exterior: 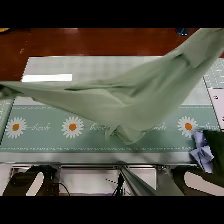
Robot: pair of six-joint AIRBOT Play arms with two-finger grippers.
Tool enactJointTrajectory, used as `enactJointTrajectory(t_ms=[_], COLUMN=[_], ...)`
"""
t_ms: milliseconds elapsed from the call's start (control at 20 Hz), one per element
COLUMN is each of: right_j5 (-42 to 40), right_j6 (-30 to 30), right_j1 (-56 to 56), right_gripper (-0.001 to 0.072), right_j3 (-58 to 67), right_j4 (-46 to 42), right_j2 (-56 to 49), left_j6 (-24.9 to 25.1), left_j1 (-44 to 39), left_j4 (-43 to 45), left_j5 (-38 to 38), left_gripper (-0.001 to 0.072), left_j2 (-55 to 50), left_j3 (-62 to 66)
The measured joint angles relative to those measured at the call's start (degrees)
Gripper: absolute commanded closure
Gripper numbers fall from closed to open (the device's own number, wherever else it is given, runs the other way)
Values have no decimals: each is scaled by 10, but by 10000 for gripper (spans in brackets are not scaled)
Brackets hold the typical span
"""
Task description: Fold the shirts.
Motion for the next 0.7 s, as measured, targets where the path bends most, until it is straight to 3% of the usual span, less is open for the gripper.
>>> enactJointTrajectory(t_ms=[250, 300, 350, 400, 450, 700], right_j5=[7, 10, 15, 21, 27, 114], right_j6=[-10, -9, -9, -5, -5, -22], right_j1=[56, 63, 67, 70, 70, 36], right_gripper=[679, 651, 457, 333, 274, 273], right_j3=[0, 0, 0, 0, 0, -8], right_j4=[0, 0, 3, 2, 2, -25], right_j2=[-176, -202, -225, -243, -255, -240], left_j6=[-1, -1, -1, -1, -1, 0], left_j1=[0, 0, 0, 0, 0, 0], left_j4=[-26, -31, -35, -40, -46, -63], left_j5=[4, 9, 17, 25, 33, 74], left_gripper=[680, 680, 680, 680, 679, 680], left_j2=[0, 1, 1, 1, 0, 1], left_j3=[-150, -177, -200, -222, -242, -289])
